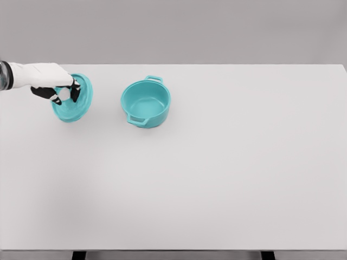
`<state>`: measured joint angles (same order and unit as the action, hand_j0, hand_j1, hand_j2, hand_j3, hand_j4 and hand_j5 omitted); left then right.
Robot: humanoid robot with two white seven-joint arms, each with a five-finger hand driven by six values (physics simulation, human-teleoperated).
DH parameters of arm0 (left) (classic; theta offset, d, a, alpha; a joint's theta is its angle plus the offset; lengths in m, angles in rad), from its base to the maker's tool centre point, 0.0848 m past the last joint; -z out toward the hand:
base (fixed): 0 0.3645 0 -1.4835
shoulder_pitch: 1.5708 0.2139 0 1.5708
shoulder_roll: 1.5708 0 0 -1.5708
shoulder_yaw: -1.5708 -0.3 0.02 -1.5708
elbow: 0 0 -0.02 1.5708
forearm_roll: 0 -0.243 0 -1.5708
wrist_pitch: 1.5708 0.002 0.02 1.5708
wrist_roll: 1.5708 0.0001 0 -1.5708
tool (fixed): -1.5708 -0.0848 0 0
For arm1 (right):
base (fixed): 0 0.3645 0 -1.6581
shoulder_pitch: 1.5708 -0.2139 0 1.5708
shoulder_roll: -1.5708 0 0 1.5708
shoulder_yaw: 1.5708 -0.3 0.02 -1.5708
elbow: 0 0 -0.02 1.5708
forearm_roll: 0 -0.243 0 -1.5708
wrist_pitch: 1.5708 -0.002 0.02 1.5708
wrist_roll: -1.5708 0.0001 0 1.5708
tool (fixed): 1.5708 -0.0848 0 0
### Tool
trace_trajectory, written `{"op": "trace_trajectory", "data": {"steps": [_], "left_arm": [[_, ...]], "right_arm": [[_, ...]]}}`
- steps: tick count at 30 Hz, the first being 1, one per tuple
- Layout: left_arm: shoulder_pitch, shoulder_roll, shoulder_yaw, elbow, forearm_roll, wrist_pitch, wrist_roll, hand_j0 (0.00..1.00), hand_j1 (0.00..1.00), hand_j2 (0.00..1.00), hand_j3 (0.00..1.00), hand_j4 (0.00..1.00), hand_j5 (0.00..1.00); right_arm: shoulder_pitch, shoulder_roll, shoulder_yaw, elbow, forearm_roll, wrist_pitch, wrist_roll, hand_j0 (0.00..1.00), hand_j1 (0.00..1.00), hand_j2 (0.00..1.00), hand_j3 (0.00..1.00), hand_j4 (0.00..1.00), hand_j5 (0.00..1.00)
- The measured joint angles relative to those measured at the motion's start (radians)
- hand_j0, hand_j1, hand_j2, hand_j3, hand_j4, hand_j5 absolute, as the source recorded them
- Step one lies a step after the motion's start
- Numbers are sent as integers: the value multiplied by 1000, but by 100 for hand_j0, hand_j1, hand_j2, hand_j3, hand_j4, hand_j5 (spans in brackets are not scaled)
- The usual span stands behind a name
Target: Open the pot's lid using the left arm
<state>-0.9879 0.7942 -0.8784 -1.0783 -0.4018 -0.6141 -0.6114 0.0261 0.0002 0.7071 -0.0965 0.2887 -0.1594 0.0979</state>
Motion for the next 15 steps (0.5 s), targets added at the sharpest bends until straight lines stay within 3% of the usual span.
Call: {"op": "trace_trajectory", "data": {"steps": [2,3,12,15], "left_arm": [[2,-13,-1,12,0,0,0,98,98,98,98,98,98],[2,-19,-1,16,0,0,0,99,99,99,99,99,99],[2,-58,-3,93,5,1,0,100,100,100,100,100,100],[2,-59,26,165,39,1,0,100,100,100,100,100,100]], "right_arm": [[0,0,0,0,0,0,0,100,100,100,100,100,100],[0,0,0,0,0,0,0,100,100,100,100,100,100],[0,0,0,0,0,0,0,100,100,100,100,100,100],[0,0,0,0,0,0,0,100,100,100,100,100,100]]}}
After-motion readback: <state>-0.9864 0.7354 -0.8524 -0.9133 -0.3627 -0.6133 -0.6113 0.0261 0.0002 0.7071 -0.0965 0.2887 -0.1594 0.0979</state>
